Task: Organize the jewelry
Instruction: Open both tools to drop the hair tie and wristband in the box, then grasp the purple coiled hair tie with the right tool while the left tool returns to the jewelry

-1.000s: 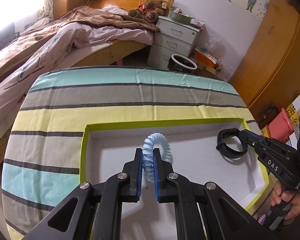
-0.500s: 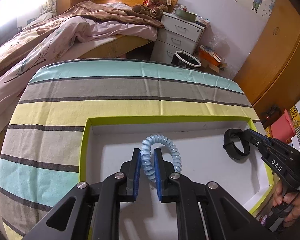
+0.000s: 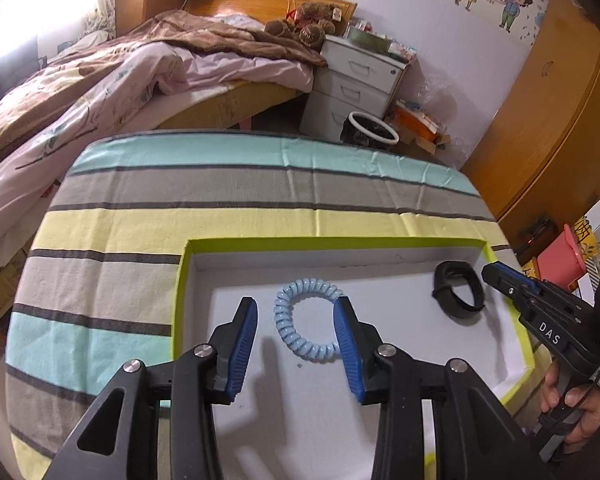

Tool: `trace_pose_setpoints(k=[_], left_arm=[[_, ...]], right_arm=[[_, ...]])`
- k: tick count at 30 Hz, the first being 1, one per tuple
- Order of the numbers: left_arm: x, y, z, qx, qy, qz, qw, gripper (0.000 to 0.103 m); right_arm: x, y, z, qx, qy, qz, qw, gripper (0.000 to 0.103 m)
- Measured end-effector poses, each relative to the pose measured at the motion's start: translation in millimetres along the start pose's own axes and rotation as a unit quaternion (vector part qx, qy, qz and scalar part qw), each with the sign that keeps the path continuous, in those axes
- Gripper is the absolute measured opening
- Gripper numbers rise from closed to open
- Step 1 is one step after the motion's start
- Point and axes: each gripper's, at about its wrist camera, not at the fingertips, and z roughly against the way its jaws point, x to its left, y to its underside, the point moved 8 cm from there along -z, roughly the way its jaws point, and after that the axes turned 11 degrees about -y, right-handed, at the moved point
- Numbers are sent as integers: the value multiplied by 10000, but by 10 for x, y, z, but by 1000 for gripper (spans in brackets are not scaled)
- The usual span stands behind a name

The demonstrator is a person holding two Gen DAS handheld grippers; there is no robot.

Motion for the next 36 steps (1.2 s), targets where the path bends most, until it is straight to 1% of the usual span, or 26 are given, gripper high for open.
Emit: trace_pose_setpoints(k=[3,4,5,6,7,8,11,14,17,20,21,23,26,27,30,32,34,35,36], left_arm=[[-1,29,187,-152,26,-29,9999,43],[3,57,274,-212,2,-53,9998,43],[7,82,337,-250,-14,-85,9996,43],[11,113,406,-296,-24,-107,9995,43],[18,157,497,-362,-24,-115,9993,43],[29,177,546,-384,-17,-116,9992,43],[79,355,725,-404,13,-70,9992,43],[136,536,816,-362,46,-54,9993,43],[216,716,907,-364,-2,53,9993,43],[240,931,1005,-426,-69,-19,9991,43],[256,1009,1031,-407,-60,24,9992,43],[279,1135,1059,-339,76,144,9993,43],[354,1282,1100,-312,-122,146,9993,43],[354,1321,1104,-293,-127,136,9994,43],[373,1450,1157,-244,58,202,9995,43],[404,1510,1175,-231,97,248,9994,43],[436,1559,1190,-225,232,356,9988,43],[446,1585,1191,-199,273,390,9987,43],[455,1614,1186,-161,268,406,9987,43]], right_arm=[[40,38,135,-75,-60,43,9999,14],[55,59,202,-113,-83,48,9999,18],[68,73,245,-136,-106,50,9998,25],[89,97,307,-166,-153,60,9997,30],[118,132,384,-202,-217,84,9995,37],[137,162,438,-225,-250,106,9994,38],[177,292,614,-256,-318,168,9990,38],[206,450,774,-249,-389,247,9986,38],[184,594,902,-251,-460,185,9985,38],[181,769,1024,-279,-592,111,9978,38],[187,842,1053,-265,-592,123,9978,38],[199,967,1086,-216,-575,179,9980,38],[202,1160,1085,-59,-581,210,9981,38],[196,1208,1084,-29,-580,217,9981,38],[162,1295,1094,11,-719,130,9973,38],[148,1322,1087,12,-823,63,9966,38],[145,1380,1091,19,-846,-18,9964,38],[145,1397,1081,28,-925,-43,9957,38],[139,1415,1064,62,-971,-87,9952,38]])
